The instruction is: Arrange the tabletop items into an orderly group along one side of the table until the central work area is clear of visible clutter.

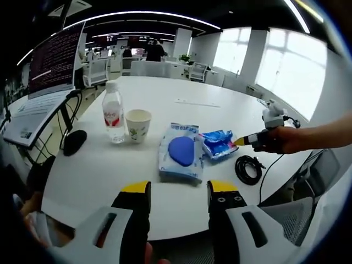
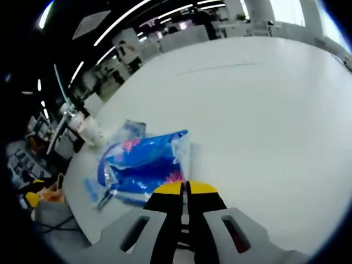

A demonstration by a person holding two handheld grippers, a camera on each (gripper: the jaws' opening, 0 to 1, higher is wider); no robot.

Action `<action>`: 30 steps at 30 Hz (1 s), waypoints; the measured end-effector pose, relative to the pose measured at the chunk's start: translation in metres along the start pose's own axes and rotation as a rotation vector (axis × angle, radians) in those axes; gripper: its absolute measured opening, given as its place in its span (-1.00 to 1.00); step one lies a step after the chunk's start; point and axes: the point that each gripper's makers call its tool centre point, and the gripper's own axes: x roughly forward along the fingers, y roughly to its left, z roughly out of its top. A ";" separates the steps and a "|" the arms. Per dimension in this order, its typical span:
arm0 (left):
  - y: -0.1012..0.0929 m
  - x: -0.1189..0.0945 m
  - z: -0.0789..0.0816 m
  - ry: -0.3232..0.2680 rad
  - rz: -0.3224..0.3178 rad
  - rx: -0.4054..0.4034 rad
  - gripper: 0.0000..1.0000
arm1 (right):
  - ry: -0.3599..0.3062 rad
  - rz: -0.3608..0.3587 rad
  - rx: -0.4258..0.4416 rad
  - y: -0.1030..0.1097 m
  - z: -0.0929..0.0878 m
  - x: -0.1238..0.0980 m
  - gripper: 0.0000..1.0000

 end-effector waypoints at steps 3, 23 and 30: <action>-0.003 0.002 0.000 0.006 -0.009 0.007 -0.20 | -0.017 -0.019 0.015 -0.009 0.004 -0.006 -1.00; -0.007 0.008 -0.003 0.025 -0.021 0.010 -0.21 | -0.105 -0.148 0.144 -0.089 0.036 -0.031 -1.00; -0.008 0.009 -0.004 0.032 -0.019 0.003 -0.21 | -0.099 -0.168 0.132 -0.104 0.043 -0.031 -0.97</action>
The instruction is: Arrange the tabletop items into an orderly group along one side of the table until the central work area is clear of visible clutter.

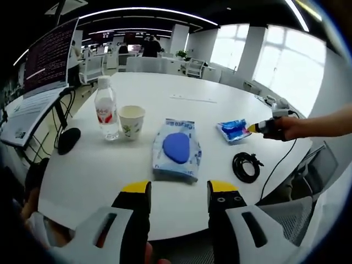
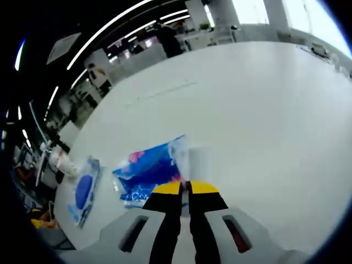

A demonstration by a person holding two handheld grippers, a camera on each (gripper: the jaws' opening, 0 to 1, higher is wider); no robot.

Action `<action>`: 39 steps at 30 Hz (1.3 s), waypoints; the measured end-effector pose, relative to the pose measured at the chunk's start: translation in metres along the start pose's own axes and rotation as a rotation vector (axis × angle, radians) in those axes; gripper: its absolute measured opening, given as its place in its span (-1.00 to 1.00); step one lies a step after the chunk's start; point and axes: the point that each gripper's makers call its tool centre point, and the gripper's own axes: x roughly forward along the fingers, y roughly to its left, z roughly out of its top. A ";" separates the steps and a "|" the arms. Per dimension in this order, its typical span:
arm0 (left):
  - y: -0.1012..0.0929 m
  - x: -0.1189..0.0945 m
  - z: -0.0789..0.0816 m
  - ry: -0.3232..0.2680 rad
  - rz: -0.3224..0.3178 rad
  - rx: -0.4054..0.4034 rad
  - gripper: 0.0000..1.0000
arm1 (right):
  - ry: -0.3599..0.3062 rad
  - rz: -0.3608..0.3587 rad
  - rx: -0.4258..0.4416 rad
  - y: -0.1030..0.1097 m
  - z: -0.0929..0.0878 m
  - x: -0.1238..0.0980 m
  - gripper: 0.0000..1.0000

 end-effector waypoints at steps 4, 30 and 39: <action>-0.002 0.002 -0.001 0.005 -0.002 -0.001 -0.21 | 0.003 -0.001 -0.005 0.002 0.000 0.001 -0.96; -0.007 0.005 -0.006 0.018 -0.014 -0.028 -0.23 | 0.028 -0.008 -0.037 -0.002 -0.006 -0.004 -0.94; -0.010 0.005 -0.007 0.020 -0.026 -0.023 -0.23 | 0.035 0.014 -0.107 0.012 -0.001 -0.001 -0.93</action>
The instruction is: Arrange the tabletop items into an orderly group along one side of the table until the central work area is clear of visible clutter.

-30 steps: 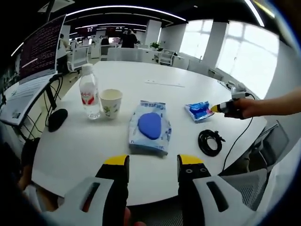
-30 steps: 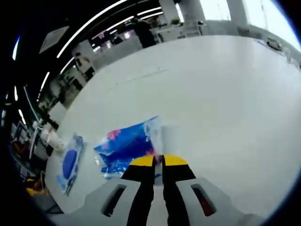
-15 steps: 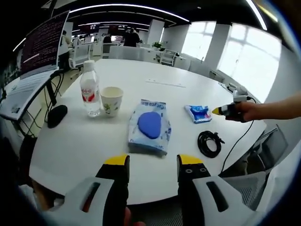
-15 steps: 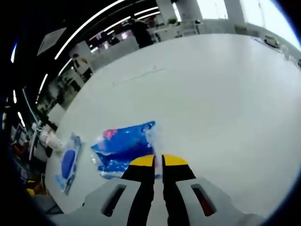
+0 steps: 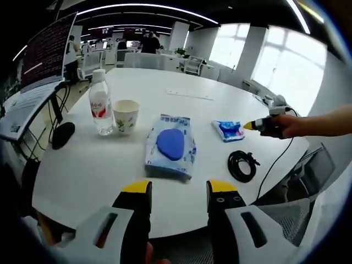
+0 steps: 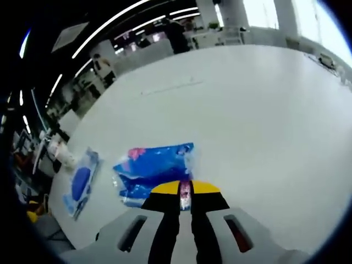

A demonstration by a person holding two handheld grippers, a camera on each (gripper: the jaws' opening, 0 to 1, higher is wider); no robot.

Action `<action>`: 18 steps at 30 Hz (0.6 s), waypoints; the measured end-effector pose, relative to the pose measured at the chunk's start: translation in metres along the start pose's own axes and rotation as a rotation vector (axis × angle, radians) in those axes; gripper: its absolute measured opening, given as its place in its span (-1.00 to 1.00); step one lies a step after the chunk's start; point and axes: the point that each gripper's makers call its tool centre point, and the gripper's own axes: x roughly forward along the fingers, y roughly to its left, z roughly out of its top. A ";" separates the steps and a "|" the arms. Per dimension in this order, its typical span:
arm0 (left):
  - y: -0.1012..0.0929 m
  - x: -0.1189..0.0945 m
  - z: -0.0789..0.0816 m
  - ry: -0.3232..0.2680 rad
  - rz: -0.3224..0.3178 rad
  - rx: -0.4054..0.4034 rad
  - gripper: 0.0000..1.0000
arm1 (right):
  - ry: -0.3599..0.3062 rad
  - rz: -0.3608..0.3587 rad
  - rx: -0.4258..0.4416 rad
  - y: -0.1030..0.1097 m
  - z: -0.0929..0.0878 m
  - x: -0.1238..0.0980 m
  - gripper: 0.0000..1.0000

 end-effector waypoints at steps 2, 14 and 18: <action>0.001 0.000 0.000 -0.002 0.000 -0.002 -0.23 | 0.000 0.004 -0.011 0.003 0.001 0.001 -0.93; 0.005 -0.003 -0.002 -0.008 0.005 -0.016 -0.23 | 0.006 0.049 -0.054 0.042 0.012 0.014 -0.93; 0.005 -0.004 -0.002 -0.012 0.004 -0.014 -0.23 | 0.015 0.074 -0.092 0.060 0.014 0.019 -0.93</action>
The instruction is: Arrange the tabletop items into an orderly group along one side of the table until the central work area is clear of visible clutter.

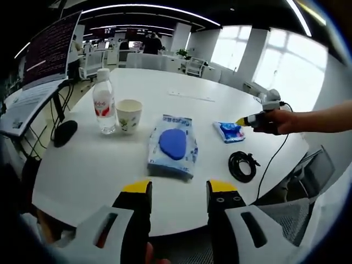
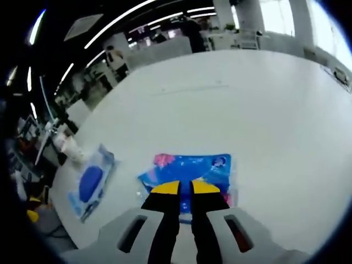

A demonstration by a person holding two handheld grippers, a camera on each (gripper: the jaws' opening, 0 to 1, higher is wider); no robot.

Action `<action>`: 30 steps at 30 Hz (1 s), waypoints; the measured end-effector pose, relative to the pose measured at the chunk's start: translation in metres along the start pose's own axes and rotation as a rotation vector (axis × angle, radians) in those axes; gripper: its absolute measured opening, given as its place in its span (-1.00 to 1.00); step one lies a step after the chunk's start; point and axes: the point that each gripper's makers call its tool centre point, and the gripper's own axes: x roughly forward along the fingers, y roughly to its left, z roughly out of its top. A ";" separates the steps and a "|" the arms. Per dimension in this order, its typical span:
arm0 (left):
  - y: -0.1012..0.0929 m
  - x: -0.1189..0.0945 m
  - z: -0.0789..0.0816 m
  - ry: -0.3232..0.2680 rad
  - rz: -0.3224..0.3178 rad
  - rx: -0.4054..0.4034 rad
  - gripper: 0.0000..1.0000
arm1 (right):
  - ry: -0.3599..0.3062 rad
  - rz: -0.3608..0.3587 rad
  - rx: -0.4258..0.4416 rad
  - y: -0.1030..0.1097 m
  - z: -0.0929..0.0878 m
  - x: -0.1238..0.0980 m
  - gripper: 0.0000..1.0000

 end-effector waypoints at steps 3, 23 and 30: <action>0.002 -0.003 0.000 -0.004 0.004 -0.007 -0.23 | 0.003 0.023 -0.017 0.015 0.003 0.009 -0.93; 0.009 -0.006 -0.002 -0.014 0.019 -0.049 -0.24 | 0.150 0.231 -0.225 0.133 -0.023 0.052 -0.77; 0.009 -0.006 -0.002 -0.017 0.020 -0.053 -0.24 | 0.188 0.227 -0.274 0.150 -0.033 0.064 -0.68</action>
